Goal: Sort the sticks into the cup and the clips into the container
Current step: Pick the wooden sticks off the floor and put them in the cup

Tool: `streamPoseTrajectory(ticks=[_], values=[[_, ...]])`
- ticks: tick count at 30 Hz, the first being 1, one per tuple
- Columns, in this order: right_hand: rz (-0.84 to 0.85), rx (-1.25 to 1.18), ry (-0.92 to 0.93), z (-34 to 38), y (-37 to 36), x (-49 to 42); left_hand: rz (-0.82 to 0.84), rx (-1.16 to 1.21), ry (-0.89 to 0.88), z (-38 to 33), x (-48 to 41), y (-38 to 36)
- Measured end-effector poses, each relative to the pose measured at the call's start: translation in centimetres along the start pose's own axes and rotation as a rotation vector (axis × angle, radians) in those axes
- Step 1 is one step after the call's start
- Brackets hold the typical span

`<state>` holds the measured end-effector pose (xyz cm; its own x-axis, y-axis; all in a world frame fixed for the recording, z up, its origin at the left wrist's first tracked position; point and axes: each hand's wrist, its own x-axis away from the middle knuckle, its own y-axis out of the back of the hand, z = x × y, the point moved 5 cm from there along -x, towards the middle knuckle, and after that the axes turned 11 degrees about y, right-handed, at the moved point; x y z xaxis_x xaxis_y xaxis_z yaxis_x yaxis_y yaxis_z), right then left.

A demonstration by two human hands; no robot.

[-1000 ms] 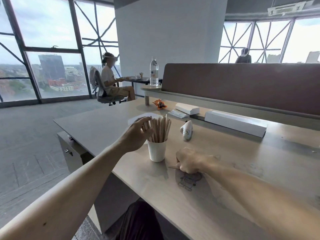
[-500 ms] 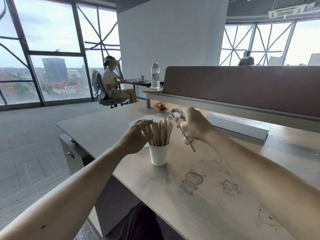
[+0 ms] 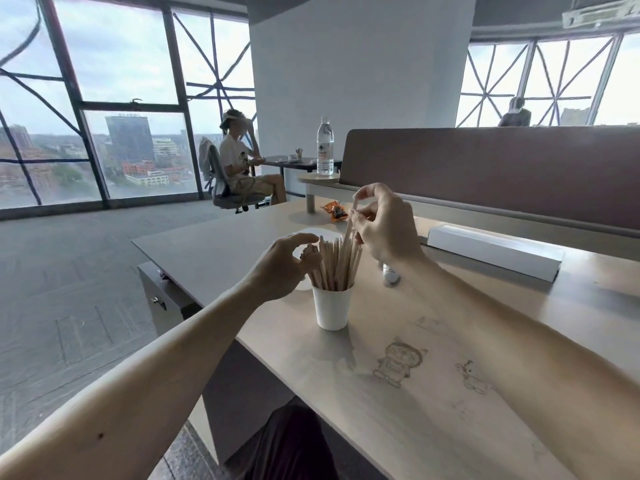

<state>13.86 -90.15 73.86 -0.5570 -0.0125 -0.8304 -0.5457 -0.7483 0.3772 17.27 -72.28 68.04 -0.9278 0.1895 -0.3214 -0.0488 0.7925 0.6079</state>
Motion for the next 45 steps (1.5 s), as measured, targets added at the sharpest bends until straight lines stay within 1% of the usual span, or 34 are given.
streamPoseTrajectory(ticks=[2,4,6,7,8,9,12,13,14,16,18,20,24,28,31,36,41,45], values=[[0.058,0.091,0.02,-0.3,-0.9,0.7,-0.032,0.032,0.01,-0.2,0.3,0.4],[0.113,0.149,0.042,-0.6,-1.5,1.3,-0.108,0.024,-0.019,-0.4,0.3,1.0],[0.124,0.182,0.054,-0.9,-1.5,1.5,-0.177,-0.022,-0.076,-0.7,0.3,1.4],[0.123,0.197,0.047,-1.0,-1.5,1.5,-0.182,-0.03,-0.093,-0.8,0.3,1.3],[0.136,0.206,0.03,-1.1,-1.5,1.4,-0.165,-0.029,-0.089,-0.7,0.1,1.1],[0.185,0.2,-0.002,-1.3,-1.7,1.4,-0.128,-0.027,-0.071,-0.7,-0.1,0.8],[0.464,0.141,-0.109,-1.8,-3.3,2.2,0.026,0.058,0.019,0.0,-0.6,-0.9],[0.542,0.135,-0.122,-1.8,-3.8,2.6,0.061,0.077,0.032,0.1,-0.5,-1.2],[0.586,0.134,-0.121,-1.9,-4.1,3.0,0.082,0.089,0.023,0.2,-0.6,-1.5],[0.597,0.152,-0.115,-2.1,-4.2,3.3,0.094,0.055,0.001,0.7,-1.0,-1.7],[0.611,0.175,-0.124,-2.3,-4.1,3.1,0.103,0.021,0.029,0.4,-1.0,-1.4],[0.637,0.197,-0.115,-2.1,-3.9,2.5,0.085,-0.042,0.015,-0.2,-0.6,-0.6],[0.608,0.21,-0.008,0.5,-4.8,0.4,-0.057,-0.216,-0.076,-0.6,-0.1,2.8],[0.652,0.199,0.115,4.6,-8.8,-1.7,-0.188,-0.35,-0.051,1.3,0.9,8.3],[0.721,0.168,0.215,8.6,-13.2,-2.1,-0.251,-0.413,0.028,4.0,3.3,13.4],[0.848,0.103,0.362,15.6,-21.7,-1.4,-0.324,-0.581,0.236,10.5,10.5,22.6],[0.973,0.04,0.489,22.8,-30.5,1.5,-0.398,-0.635,0.514,17.7,20.6,30.9],[1.098,-0.014,0.572,28.4,-37.0,6.1,-0.422,-0.681,0.758,22.5,29.9,35.2]])
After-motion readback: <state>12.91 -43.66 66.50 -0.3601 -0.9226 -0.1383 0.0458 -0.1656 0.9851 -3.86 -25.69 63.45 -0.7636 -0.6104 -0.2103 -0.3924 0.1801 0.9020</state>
